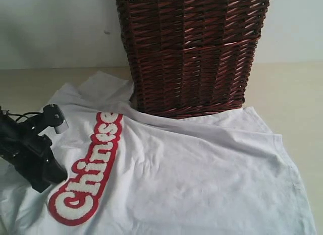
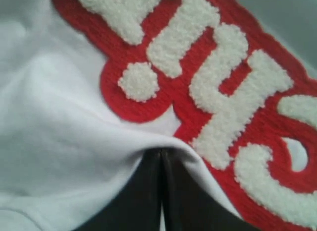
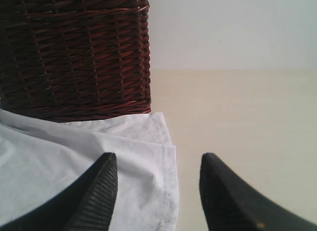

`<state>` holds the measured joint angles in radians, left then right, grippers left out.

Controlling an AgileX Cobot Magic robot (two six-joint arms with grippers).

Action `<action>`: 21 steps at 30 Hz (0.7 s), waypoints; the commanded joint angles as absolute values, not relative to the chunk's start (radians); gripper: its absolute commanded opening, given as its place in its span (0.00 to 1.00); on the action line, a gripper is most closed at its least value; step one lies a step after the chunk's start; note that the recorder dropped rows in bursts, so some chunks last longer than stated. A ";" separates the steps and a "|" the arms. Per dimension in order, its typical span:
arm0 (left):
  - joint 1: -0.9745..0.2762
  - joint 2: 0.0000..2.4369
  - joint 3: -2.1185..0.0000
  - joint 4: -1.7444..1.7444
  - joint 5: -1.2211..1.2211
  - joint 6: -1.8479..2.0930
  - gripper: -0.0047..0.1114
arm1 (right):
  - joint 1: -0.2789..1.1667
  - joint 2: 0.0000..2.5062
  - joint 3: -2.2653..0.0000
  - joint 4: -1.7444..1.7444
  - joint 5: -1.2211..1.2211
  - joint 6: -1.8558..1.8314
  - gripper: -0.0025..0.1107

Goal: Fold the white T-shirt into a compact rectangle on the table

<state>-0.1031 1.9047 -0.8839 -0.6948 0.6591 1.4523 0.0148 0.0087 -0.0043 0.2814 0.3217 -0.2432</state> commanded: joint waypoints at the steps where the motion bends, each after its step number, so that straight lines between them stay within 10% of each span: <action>1: -0.102 1.909 -0.887 -0.670 0.598 1.455 0.04 | 0.012 0.010 0.000 0.282 0.313 -0.252 0.47; 21: -0.080 1.869 -0.725 -0.568 0.882 1.438 0.04 | 0.012 0.010 0.000 0.282 0.313 -0.252 0.47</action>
<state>-0.0815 1.8665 -0.7704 -0.6117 0.8780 1.4393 0.0148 0.0087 -0.0043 0.2814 0.3217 -0.2432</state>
